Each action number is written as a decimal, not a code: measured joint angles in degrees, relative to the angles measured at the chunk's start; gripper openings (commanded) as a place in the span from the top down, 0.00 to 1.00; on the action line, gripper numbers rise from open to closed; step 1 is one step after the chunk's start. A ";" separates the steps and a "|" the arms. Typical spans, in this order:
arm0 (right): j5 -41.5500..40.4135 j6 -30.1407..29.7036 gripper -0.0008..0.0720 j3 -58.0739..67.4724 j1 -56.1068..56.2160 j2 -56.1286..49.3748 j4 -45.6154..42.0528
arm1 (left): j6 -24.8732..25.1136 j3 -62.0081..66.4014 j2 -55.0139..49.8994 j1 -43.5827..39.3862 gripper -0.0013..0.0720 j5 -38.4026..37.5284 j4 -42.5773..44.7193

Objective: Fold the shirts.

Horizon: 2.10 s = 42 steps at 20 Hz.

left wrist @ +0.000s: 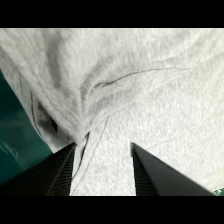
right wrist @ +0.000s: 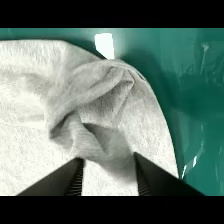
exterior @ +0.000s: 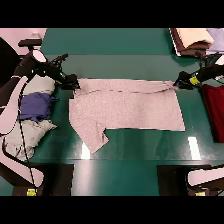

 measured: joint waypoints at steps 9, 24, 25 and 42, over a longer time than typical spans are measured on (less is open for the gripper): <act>3.52 -2.27 0.33 -12.57 -2.58 16.24 -1.64 | -3.17 -22.03 23.58 -0.13 0.41 -0.87 8.70; 0.11 -2.56 0.33 -23.04 -2.23 27.76 5.05 | -0.79 -62.99 42.18 -0.33 0.41 17.20 -10.01; 0.09 -2.56 0.33 -23.08 -2.01 27.82 5.16 | -0.33 -63.52 42.14 -0.87 0.41 18.56 -11.32; 4.22 -4.20 0.29 -53.33 -27.91 37.55 2.62 | 1.22 -58.45 41.68 -8.07 0.95 22.88 -15.91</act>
